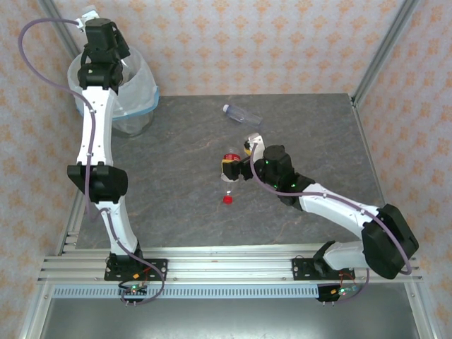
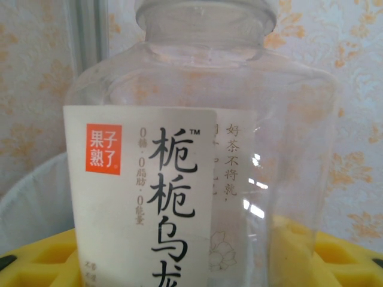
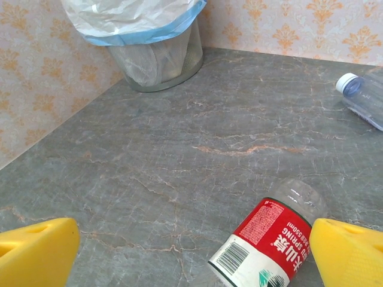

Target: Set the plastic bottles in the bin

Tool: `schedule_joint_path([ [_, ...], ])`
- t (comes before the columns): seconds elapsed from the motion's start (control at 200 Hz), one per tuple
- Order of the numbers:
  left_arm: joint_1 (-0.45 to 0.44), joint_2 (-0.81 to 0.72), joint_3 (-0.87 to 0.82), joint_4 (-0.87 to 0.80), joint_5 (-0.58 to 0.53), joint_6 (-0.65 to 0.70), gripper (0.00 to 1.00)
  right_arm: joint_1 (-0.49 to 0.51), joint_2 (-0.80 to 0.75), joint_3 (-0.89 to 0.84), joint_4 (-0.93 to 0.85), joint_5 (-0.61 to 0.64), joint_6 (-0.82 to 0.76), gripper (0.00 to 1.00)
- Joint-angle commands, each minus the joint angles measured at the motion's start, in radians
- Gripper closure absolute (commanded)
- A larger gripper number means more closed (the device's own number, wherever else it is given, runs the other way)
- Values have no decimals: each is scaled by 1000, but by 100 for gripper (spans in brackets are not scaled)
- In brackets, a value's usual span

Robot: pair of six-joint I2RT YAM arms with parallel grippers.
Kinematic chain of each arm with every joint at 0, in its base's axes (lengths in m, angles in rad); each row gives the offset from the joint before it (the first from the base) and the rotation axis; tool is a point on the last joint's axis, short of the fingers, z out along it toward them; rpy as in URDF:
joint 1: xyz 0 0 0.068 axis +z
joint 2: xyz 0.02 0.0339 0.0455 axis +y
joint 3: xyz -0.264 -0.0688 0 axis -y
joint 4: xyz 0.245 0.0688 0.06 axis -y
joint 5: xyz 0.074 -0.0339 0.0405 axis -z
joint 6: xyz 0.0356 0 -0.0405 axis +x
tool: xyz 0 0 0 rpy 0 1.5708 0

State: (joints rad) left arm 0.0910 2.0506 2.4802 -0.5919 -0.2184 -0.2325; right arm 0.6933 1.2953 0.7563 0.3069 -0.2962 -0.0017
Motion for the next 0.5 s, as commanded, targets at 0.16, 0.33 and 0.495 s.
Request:
schedule_joint_path([
  [0.16, 10, 172, 216, 15, -213, 71, 100, 6, -27, -16, 12, 22, 9, 1],
  [0.33, 34, 229, 221, 13, -192, 9, 100, 6, -42, -27, 8, 31, 12, 1],
  [0.495, 52, 268, 221, -14, -97, -59, 100, 7, -48, -33, 5, 37, 11, 1],
])
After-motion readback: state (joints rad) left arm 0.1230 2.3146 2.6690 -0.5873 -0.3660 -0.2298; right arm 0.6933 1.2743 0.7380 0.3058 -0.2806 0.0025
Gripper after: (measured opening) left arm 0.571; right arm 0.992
